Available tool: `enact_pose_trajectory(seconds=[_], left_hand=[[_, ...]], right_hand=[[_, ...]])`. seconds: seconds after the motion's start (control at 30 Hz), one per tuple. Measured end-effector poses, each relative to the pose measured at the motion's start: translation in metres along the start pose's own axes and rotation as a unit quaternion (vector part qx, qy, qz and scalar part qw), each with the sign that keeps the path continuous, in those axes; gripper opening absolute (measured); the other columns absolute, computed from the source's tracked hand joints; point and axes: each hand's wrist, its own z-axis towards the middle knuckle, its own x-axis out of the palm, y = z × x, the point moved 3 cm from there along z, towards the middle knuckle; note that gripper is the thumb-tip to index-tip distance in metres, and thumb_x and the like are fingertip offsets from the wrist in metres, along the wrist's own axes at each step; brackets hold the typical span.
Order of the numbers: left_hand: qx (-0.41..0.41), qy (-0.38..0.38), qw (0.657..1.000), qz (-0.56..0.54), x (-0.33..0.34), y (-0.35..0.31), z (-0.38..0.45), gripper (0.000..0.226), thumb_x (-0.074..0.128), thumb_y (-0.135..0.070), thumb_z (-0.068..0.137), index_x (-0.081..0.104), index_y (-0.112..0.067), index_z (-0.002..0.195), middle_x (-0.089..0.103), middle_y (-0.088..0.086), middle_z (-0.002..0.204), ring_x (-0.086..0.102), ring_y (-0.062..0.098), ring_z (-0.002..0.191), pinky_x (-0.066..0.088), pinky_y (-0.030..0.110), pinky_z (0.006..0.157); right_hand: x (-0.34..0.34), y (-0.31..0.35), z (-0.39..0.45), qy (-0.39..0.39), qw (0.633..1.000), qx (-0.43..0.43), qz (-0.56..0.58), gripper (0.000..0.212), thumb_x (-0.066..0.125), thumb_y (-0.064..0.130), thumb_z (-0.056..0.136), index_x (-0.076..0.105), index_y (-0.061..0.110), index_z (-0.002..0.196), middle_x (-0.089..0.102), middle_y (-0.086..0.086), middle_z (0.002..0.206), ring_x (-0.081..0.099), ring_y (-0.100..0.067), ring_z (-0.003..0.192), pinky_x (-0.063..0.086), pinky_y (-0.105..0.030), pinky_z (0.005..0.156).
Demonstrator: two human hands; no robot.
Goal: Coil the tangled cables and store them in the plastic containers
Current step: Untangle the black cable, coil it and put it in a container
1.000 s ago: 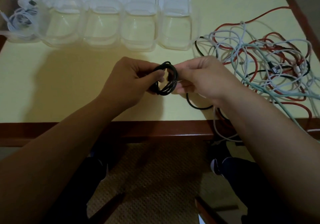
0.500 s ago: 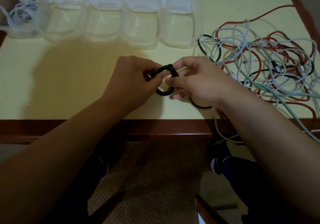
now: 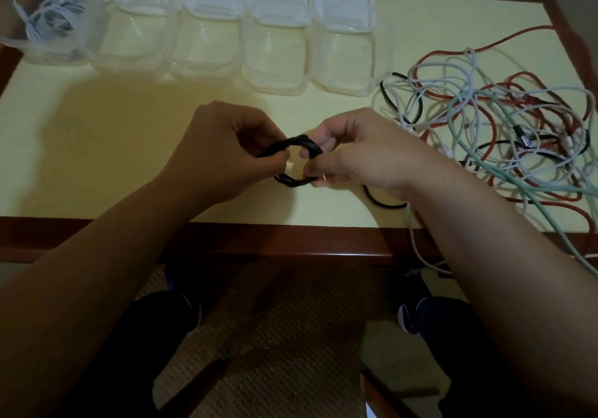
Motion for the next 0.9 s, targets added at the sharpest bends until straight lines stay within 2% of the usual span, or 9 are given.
enact_pose_trajectory(seconds=[0.17, 0.23, 0.3, 0.37, 0.47, 0.6, 0.77, 0.83, 0.9], left_hand=[[-0.035, 0.008, 0.999, -0.022, -0.022, 0.023, -0.011, 0.009, 0.084, -0.017, 0.083, 0.081, -0.017, 0.092, 0.075, -0.008, 0.074, 0.071, 0.009, 0.066, 0.050, 0.018, 0.060], [-0.043, 0.008, 0.999, -0.023, -0.034, 0.028, -0.014, 0.009, 0.084, -0.019, 0.084, 0.081, -0.018, 0.093, 0.075, -0.006, 0.076, 0.072, 0.012, 0.068, 0.054, 0.025, 0.061], [-0.041, 0.006, 0.999, -0.015, -0.045, 0.032, -0.017, 0.012, 0.083, -0.026, 0.085, 0.080, -0.021, 0.096, 0.076, -0.007, 0.081, 0.072, 0.012, 0.075, 0.059, 0.034, 0.068], [-0.050, -0.016, 0.999, -0.005, -0.058, 0.038, -0.019, 0.021, 0.079, -0.040, 0.088, 0.078, -0.026, 0.103, 0.076, -0.011, 0.091, 0.071, 0.007, 0.088, 0.059, 0.034, 0.077], [-0.093, -0.106, 0.990, 0.010, -0.083, 0.056, -0.024, 0.027, 0.063, -0.048, 0.093, 0.074, -0.029, 0.108, 0.072, -0.016, 0.100, 0.065, -0.001, 0.097, 0.052, 0.029, 0.087], [-0.171, -0.176, 0.962, 0.122, -0.108, 0.089, -0.043, 0.030, 0.064, -0.047, 0.091, 0.069, -0.029, 0.114, 0.065, -0.008, 0.117, 0.057, 0.016, 0.114, 0.046, 0.037, 0.099], [-0.248, -0.184, 0.926, 0.216, -0.127, 0.117, -0.062, 0.061, 0.061, -0.057, 0.089, 0.056, -0.021, 0.138, 0.053, 0.006, 0.141, 0.049, 0.030, 0.129, 0.039, 0.045, 0.106], [-0.257, -0.129, 0.920, 0.268, -0.127, 0.125, -0.061, 0.082, 0.046, -0.076, 0.084, 0.047, -0.024, 0.147, 0.047, 0.006, 0.152, 0.042, 0.032, 0.140, 0.035, 0.051, 0.116], [-0.266, -0.054, 0.914, 0.303, -0.118, 0.132, -0.057, 0.095, 0.029, -0.090, 0.080, 0.029, -0.034, 0.156, 0.027, 0.004, 0.166, 0.022, 0.035, 0.153, 0.017, 0.059, 0.123]], right_hand=[[0.024, 0.012, 0.005, 0.033, 0.999, -0.014, 0.010, 0.016, 0.083, 0.022, 0.088, 0.076, 0.012, 0.098, 0.076, -0.011, 0.078, 0.076, -0.016, 0.073, 0.061, -0.048, 0.088], [0.037, 0.019, 0.007, 0.020, 0.999, -0.034, 0.005, 0.012, 0.079, 0.020, 0.092, 0.075, 0.011, 0.098, 0.072, -0.026, 0.083, 0.079, -0.021, 0.075, 0.059, -0.056, 0.090], [0.048, 0.025, 0.011, 0.003, 0.999, -0.051, 0.006, 0.009, 0.079, 0.016, 0.092, 0.075, 0.011, 0.098, 0.064, -0.027, 0.076, 0.079, -0.023, 0.074, 0.060, -0.058, 0.088], [0.054, 0.032, 0.019, -0.022, 0.998, -0.061, 0.008, 0.011, 0.080, 0.017, 0.092, 0.076, 0.009, 0.098, 0.063, -0.025, 0.075, 0.077, -0.020, 0.070, 0.065, -0.045, 0.078], [0.060, 0.046, 0.030, -0.066, 0.995, -0.070, 0.018, 0.010, 0.080, 0.021, 0.091, 0.077, 0.012, 0.095, 0.073, -0.027, 0.090, 0.075, -0.017, 0.065, 0.052, -0.030, 0.058], [0.071, 0.059, 0.039, -0.130, 0.987, -0.088, 0.044, 0.006, 0.078, 0.021, 0.093, 0.078, 0.016, 0.097, 0.071, -0.028, 0.098, 0.074, -0.014, 0.066, 0.046, -0.025, 0.053], [0.092, 0.095, 0.059, -0.168, 0.978, -0.118, 0.042, 0.013, 0.080, 0.021, 0.092, 0.074, 0.020, 0.104, 0.075, -0.018, 0.086, 0.074, -0.013, 0.063, 0.044, -0.016, 0.049], [0.097, 0.115, 0.078, -0.179, 0.975, -0.132, 0.005, 0.012, 0.081, 0.025, 0.091, 0.072, 0.024, 0.098, 0.078, -0.005, 0.079, 0.075, -0.013, 0.064, 0.044, -0.016, 0.048], [0.097, 0.134, 0.102, -0.205, 0.967, -0.145, -0.041, 0.011, 0.080, 0.030, 0.089, 0.069, 0.029, 0.089, 0.078, 0.001, 0.080, 0.075, -0.014, 0.068, 0.046, -0.019, 0.055]])
